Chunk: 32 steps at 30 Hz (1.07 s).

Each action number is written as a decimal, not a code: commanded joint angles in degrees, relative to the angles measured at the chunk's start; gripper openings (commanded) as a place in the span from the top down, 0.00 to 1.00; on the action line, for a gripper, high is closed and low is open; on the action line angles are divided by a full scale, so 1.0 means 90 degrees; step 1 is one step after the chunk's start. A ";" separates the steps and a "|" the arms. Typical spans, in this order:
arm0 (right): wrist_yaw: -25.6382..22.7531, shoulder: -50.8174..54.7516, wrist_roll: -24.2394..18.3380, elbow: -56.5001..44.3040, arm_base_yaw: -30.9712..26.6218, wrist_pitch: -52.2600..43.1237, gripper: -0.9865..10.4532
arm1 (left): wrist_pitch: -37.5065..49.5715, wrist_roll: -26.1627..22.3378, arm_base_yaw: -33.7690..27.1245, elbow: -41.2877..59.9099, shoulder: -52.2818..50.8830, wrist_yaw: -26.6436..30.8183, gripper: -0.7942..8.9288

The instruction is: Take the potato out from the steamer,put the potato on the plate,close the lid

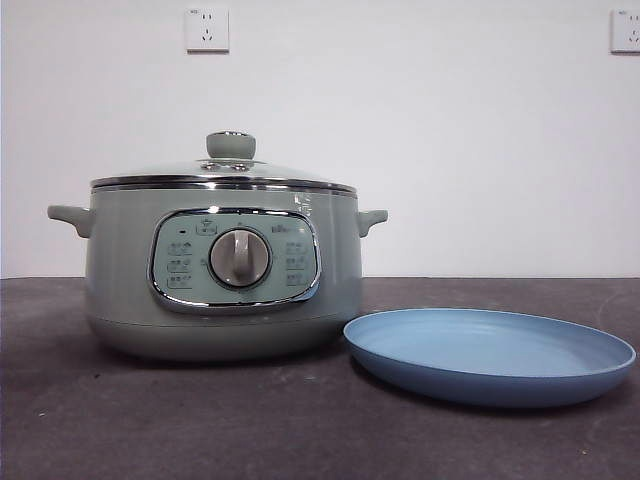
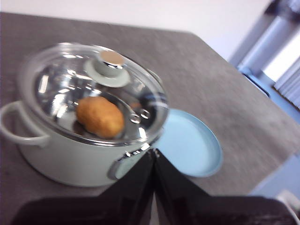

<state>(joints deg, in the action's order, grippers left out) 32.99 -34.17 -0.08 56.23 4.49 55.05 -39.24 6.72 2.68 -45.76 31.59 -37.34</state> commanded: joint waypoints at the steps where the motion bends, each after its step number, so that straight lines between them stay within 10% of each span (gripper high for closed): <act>1: 0.0017 -0.0216 -0.0772 0.0386 0.0109 0.0525 0.92 | -0.0481 -0.0746 -0.0005 -0.0325 0.0265 -0.0226 0.93; 13: 0.0007 -0.0493 -0.1047 0.0729 0.0427 0.1093 0.90 | -0.1180 -0.1270 0.0087 -0.0685 0.0515 -0.0202 0.91; 20: -0.0012 -0.0495 -0.0865 0.0729 0.0427 0.1088 0.39 | -0.1180 -0.1248 0.0087 -0.0685 0.0515 -0.0199 0.27; 32: -0.0010 -0.0495 -0.0809 0.0729 0.0427 0.1088 0.34 | -0.1025 -0.1248 0.0087 -0.0685 0.0517 -0.0185 0.27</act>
<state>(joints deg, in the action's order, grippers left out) 32.86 -38.63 -7.66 62.67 8.25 65.06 -49.28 -3.84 3.33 -51.81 36.36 -38.94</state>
